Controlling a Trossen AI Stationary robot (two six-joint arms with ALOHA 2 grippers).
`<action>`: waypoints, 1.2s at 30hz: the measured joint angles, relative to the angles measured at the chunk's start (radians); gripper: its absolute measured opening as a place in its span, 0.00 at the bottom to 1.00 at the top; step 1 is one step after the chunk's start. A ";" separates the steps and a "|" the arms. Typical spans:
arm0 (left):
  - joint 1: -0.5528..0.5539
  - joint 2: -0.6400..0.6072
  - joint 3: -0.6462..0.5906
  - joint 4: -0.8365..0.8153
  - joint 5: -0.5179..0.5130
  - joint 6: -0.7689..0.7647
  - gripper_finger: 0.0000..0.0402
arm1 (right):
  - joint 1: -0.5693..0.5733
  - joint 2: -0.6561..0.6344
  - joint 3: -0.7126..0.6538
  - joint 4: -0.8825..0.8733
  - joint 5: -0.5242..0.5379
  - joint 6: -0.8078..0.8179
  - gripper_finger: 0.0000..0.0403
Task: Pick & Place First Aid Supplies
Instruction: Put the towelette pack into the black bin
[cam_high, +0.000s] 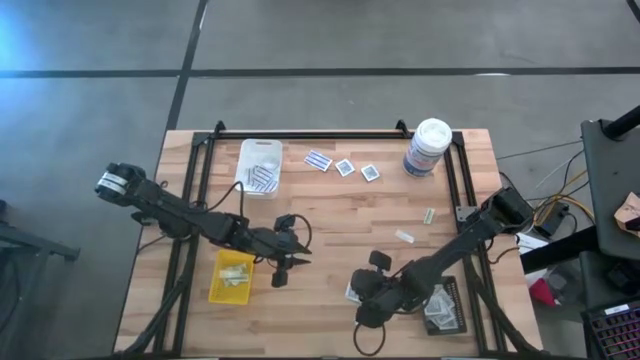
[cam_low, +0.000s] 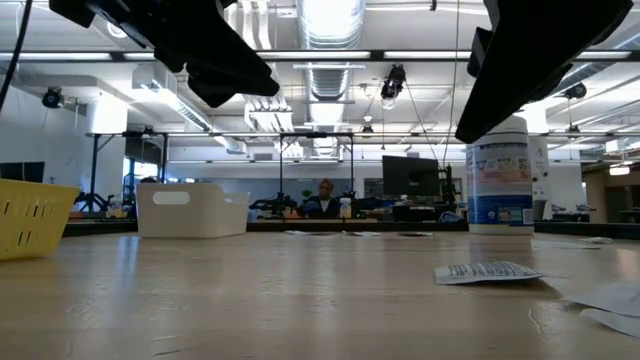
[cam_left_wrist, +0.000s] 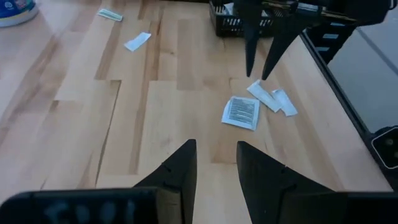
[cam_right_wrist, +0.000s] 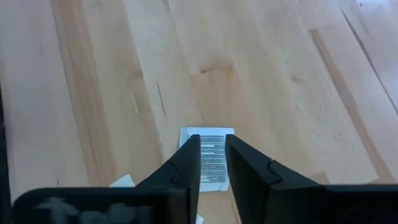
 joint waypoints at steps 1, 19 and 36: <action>-0.002 0.000 0.000 0.000 0.000 0.000 0.27 | 0.000 0.000 0.000 0.001 0.000 -0.002 0.21; -0.030 0.004 -0.083 0.144 0.001 -0.002 0.27 | -0.005 0.057 -0.134 0.264 -0.072 -0.269 0.27; -0.002 0.208 -0.047 0.307 0.025 0.067 0.27 | -0.101 0.060 -0.250 0.333 -0.147 -0.157 0.17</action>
